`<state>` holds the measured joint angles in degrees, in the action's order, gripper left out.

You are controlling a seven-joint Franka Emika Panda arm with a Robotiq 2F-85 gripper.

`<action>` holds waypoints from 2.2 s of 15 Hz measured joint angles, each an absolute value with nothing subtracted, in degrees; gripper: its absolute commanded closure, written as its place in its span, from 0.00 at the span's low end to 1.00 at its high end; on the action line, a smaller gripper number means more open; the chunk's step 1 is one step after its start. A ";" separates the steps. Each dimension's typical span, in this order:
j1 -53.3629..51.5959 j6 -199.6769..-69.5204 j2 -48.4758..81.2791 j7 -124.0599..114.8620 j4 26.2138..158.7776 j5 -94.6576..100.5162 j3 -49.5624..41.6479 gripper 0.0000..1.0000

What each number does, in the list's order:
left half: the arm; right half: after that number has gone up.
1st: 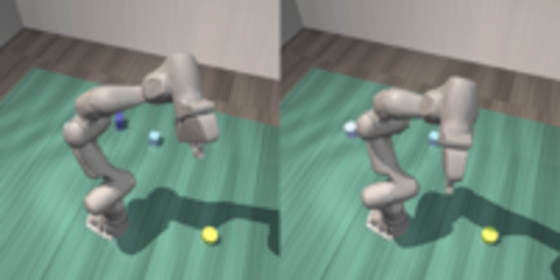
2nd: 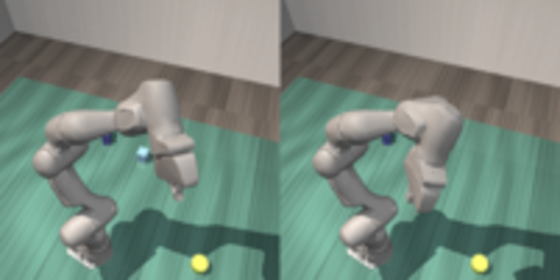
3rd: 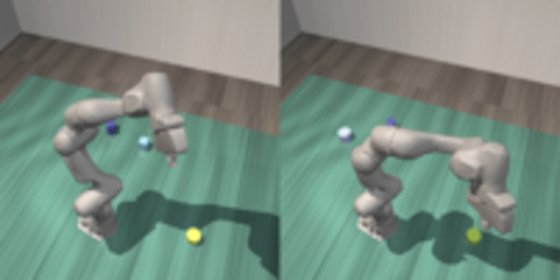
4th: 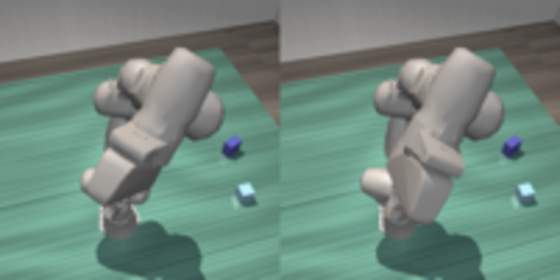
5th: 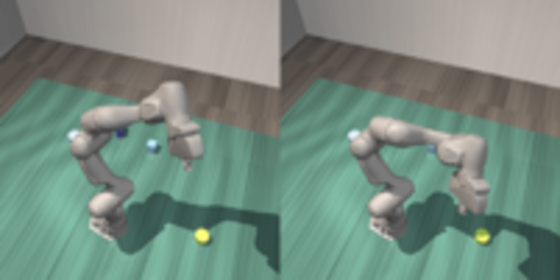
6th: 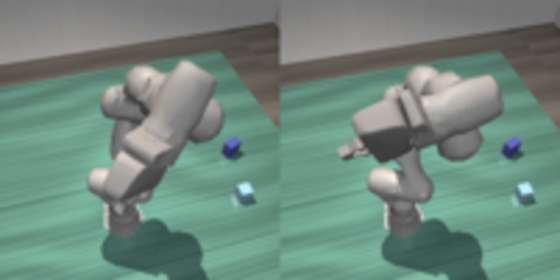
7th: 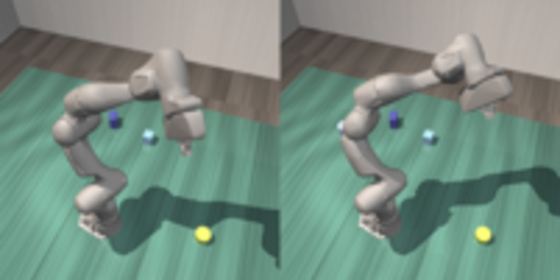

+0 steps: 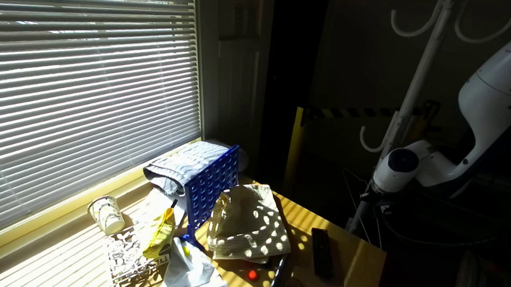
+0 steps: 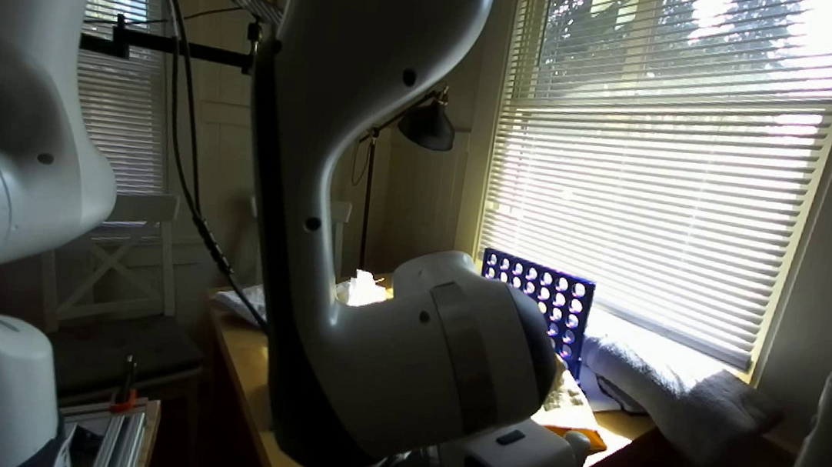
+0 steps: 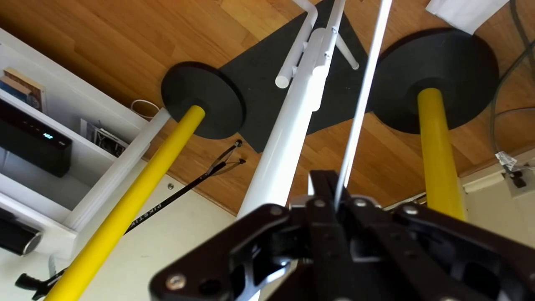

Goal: Put the hanger on the table

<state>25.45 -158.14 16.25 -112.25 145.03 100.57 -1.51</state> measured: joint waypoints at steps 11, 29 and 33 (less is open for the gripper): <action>25.38 -160.06 13.72 -113.23 145.44 102.94 -1.41 0.99; 25.09 -160.48 0.86 -112.46 156.24 102.95 -0.73 0.99; 24.99 -160.95 -2.04 -111.06 157.57 102.95 -0.72 0.99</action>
<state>24.99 -160.95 -2.04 -111.06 157.57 102.95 -0.72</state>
